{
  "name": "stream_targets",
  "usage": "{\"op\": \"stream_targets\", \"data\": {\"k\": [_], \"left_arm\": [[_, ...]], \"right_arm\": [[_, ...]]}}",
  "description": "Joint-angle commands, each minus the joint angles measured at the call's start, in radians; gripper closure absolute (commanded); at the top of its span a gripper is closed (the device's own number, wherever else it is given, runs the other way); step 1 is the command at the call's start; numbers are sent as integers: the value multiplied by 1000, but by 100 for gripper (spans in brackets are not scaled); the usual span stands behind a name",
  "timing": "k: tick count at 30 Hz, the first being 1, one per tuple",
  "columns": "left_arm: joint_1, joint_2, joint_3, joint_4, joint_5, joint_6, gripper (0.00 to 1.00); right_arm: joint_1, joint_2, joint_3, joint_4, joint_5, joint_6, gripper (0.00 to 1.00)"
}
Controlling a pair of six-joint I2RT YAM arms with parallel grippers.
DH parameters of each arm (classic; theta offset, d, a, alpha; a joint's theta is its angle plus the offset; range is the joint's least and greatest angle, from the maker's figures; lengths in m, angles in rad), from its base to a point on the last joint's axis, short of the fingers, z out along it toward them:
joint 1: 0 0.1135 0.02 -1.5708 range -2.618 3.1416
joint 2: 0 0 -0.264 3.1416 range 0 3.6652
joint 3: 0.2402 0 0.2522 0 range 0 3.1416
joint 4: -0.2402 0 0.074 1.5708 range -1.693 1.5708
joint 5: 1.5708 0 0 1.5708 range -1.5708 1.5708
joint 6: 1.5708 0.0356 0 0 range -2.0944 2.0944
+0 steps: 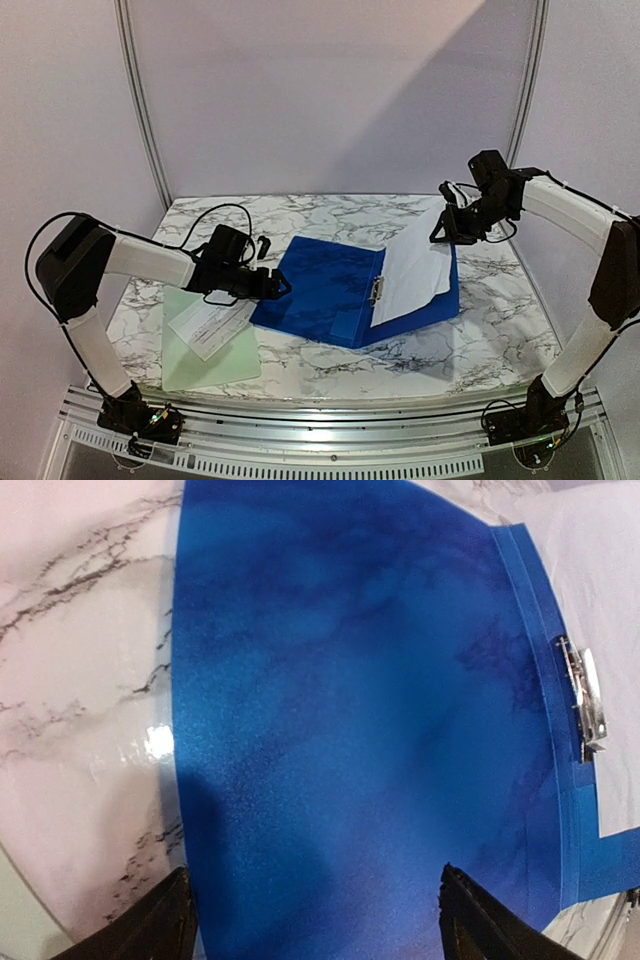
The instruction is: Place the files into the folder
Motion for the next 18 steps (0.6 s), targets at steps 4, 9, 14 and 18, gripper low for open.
{"op": "stream_targets", "data": {"k": [4,9,14,18], "left_arm": [[-66,-3,-45,-23,17,-43,17],[-91,-3,-41,-10,10,-61,18],[-122,7,-31,5,-3,-77,18],[-139,21,-18,15,-9,-84,18]], "right_arm": [[3,14,14,76,-150,35,59],[4,8,-11,146,-244,53,52],[6,7,-23,203,-302,81,48],[15,20,-23,238,-338,100,47]]}}
